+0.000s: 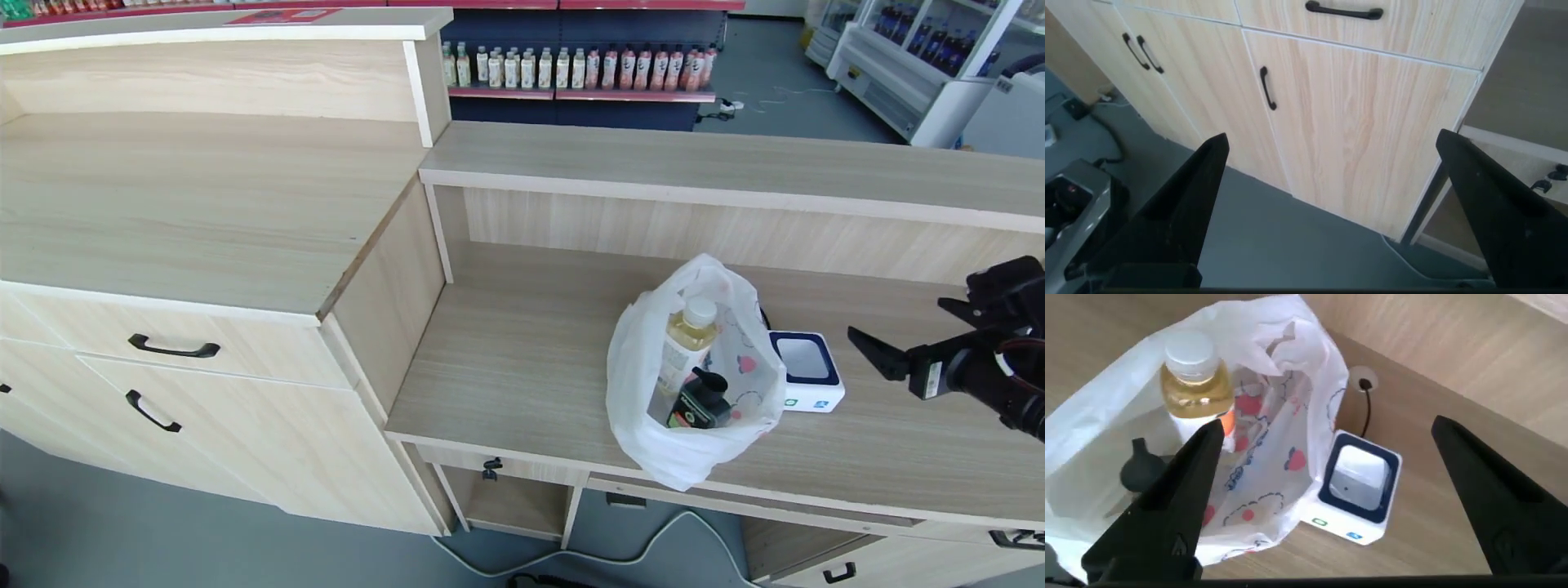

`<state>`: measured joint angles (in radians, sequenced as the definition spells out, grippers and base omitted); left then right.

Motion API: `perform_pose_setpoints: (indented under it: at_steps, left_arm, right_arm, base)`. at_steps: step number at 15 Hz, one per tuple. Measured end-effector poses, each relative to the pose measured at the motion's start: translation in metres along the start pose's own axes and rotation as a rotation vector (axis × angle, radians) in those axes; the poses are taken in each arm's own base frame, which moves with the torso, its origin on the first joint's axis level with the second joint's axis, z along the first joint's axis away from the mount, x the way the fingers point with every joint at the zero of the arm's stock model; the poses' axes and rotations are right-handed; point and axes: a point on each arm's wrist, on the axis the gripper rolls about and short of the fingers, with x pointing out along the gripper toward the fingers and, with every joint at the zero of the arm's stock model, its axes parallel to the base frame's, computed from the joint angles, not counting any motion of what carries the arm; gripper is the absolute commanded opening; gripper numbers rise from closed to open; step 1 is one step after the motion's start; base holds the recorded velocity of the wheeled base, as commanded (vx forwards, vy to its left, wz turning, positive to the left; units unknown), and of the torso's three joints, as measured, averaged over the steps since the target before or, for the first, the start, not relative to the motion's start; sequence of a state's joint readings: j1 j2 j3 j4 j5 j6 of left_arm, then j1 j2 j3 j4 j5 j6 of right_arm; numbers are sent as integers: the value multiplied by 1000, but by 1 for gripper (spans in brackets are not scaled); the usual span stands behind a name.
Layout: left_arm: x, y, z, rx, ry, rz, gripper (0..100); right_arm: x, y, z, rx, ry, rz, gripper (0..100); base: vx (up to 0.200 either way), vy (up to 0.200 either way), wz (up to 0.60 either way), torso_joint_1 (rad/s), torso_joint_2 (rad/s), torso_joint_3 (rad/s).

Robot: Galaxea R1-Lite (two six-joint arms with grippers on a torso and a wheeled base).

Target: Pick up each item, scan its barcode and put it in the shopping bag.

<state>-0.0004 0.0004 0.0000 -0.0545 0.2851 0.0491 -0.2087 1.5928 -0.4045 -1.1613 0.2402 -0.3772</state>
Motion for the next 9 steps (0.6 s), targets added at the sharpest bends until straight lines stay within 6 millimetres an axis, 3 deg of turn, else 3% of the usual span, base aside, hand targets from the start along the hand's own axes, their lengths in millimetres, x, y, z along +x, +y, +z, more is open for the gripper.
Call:
perform_pose_setpoints:
  at_steps: [3, 9]
  left_arm:
    - [0, 0, 0, 0, 0, 0, 100]
    - [0, 0, 0, 0, 0, 1, 100]
  right_arm:
    - [-17, -22, 5, -8, 5, -104, 100]
    - [-43, -22, -1, 166, 136, -165, 100]
  base:
    - [0, 0, -600, 2, 2, 1]
    - [0, 0, 0, 0, 0, 0]
